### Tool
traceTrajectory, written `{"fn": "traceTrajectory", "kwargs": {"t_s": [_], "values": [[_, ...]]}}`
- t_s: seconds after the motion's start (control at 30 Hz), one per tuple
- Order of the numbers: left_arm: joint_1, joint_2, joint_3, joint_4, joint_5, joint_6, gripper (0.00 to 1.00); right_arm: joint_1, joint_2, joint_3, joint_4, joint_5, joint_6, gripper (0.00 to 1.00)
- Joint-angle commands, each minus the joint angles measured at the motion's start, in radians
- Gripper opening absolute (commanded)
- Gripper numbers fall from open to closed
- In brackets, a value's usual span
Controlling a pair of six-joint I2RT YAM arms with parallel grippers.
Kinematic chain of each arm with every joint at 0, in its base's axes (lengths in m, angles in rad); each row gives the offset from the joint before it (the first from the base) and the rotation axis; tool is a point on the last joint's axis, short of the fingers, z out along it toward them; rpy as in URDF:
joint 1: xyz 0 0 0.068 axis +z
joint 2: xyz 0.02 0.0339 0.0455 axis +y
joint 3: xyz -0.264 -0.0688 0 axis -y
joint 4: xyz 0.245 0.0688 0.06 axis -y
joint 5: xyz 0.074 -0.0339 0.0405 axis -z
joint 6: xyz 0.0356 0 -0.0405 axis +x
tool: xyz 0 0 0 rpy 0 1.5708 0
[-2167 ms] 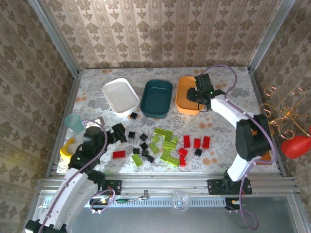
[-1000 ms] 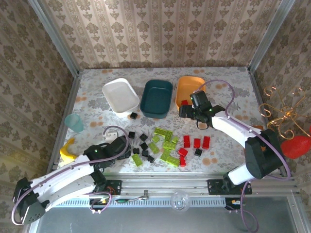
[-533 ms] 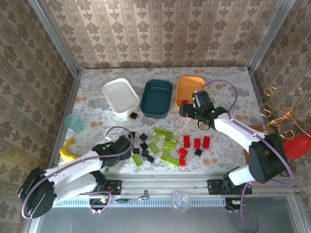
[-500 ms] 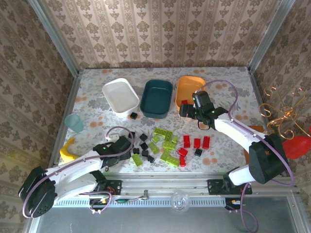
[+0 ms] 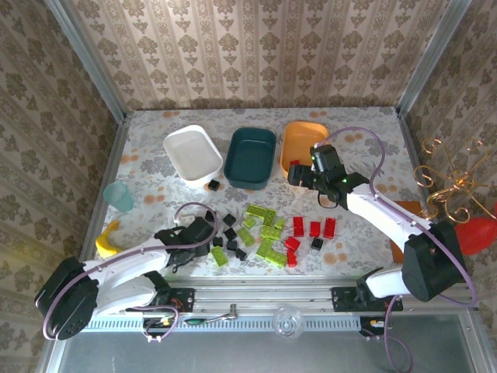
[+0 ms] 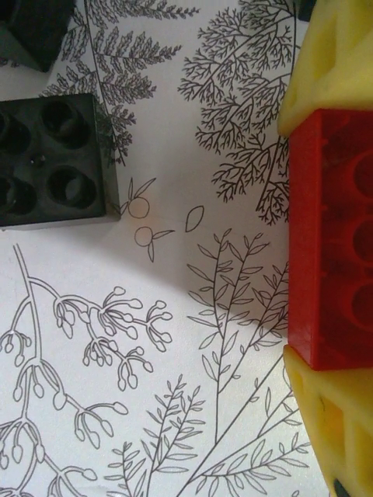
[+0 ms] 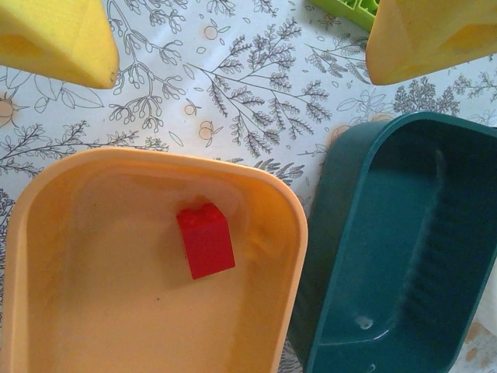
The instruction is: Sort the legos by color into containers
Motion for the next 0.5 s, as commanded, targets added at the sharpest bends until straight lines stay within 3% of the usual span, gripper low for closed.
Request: {"fn": "traceTrajectory", "kwargs": {"t_s": [0.0, 0.1, 0.2, 0.47], "values": [[-0.014, -0.029, 0.025, -0.017, 0.033, 0.009, 0.54, -0.003, -0.029, -0.013, -0.001, 0.043, 0.018, 0.84], [-0.026, -0.026, 0.109, 0.002, 0.046, 0.058, 0.52, -0.011, -0.051, -0.025, -0.003, 0.059, 0.04, 0.84], [-0.026, 0.073, 0.255, 0.083, 0.071, 0.149, 0.51, -0.013, -0.082, -0.048, 0.007, 0.08, 0.07, 0.85], [-0.017, 0.655, 0.912, 0.22, 0.216, 0.405, 0.51, -0.013, -0.153, -0.123, -0.015, 0.128, 0.112, 0.85]]}}
